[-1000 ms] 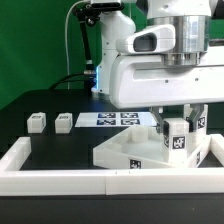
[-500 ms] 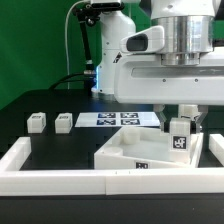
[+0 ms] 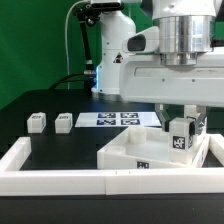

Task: Assemble square table

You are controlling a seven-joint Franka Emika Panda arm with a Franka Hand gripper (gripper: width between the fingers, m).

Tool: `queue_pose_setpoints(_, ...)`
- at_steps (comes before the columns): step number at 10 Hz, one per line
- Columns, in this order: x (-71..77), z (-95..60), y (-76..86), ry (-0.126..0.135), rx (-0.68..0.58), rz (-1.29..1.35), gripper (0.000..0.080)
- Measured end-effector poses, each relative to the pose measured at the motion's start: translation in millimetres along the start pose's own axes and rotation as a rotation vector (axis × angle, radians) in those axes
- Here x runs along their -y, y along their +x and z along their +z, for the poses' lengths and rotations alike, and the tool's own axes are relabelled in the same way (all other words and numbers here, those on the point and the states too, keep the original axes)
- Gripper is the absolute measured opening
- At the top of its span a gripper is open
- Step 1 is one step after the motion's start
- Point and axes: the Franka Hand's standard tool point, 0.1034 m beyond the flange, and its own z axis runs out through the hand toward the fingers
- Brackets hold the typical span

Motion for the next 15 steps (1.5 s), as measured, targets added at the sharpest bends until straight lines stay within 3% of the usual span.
queue_pose_setpoints(4,-8.7,-0.3,4.5,-0.013,-0.006,0.156,0.0294)
queue_pose_setpoints(7,-27.7,-0.9,12.8,-0.038,-0.045,0.418,0.0297)
queue_pose_setpoints(9,-32.8,-1.0,15.8,-0.044,-0.056,0.513,0.0297)
queue_pose_setpoints(11,-31.0,-0.5,14.0,-0.041,-0.051,0.514,0.0552)
queue_pose_setpoints(12,-29.9,-0.3,13.0,-0.04,-0.05,0.512,0.062)
queue_pose_setpoints(14,-25.1,-0.6,8.0,-0.037,-0.051,0.5,0.064)
queue_pose_setpoints(15,-23.2,-2.3,1.1,-0.022,-0.061,0.482,0.0648)
